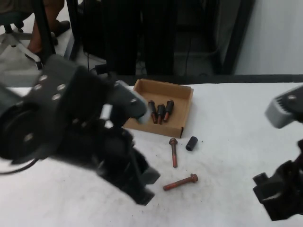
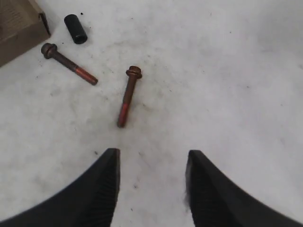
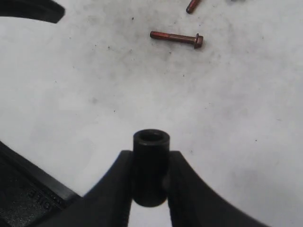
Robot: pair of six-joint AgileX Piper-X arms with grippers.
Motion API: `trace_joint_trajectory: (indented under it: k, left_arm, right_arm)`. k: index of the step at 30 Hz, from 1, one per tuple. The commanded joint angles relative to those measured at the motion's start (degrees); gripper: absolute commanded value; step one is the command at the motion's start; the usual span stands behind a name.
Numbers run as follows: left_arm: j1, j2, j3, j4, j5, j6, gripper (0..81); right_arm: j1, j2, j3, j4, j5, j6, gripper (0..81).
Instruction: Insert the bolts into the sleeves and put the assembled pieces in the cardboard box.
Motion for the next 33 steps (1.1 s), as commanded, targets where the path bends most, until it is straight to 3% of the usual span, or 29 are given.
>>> trace_joint_trajectory:
  k: [1,6,13,20,27,33]
  left_arm:
    - [-0.46,5.79,-6.17,-0.24,-1.78,5.49,42.6]
    - [-0.46,13.66,-14.18,5.51,-2.6,14.19,42.6]
    - [-0.46,24.0,-20.59,5.49,-2.61,18.06,42.6]
    - [-0.81,28.85,-24.08,5.5,-0.36,18.71,42.6]
    - [-3.78,32.24,-25.85,4.82,-0.36,19.96,42.6]
    - [-5.19,35.47,-25.83,5.52,-3.91,19.95,42.6]
  right_arm:
    - [0.12,-3.57,1.0,-0.13,-0.27,2.46,0.2]
    - [0.01,-4.5,1.33,-0.32,-0.09,3.49,0.2]
    - [0.01,-4.5,1.33,-0.32,0.16,3.49,0.2]
    - [0.01,-4.5,1.33,-0.32,0.15,4.69,0.2]
    - [0.01,-4.5,1.33,-0.32,0.15,4.82,0.2]
    - [0.01,-4.5,1.33,-0.32,0.15,6.32,0.2]
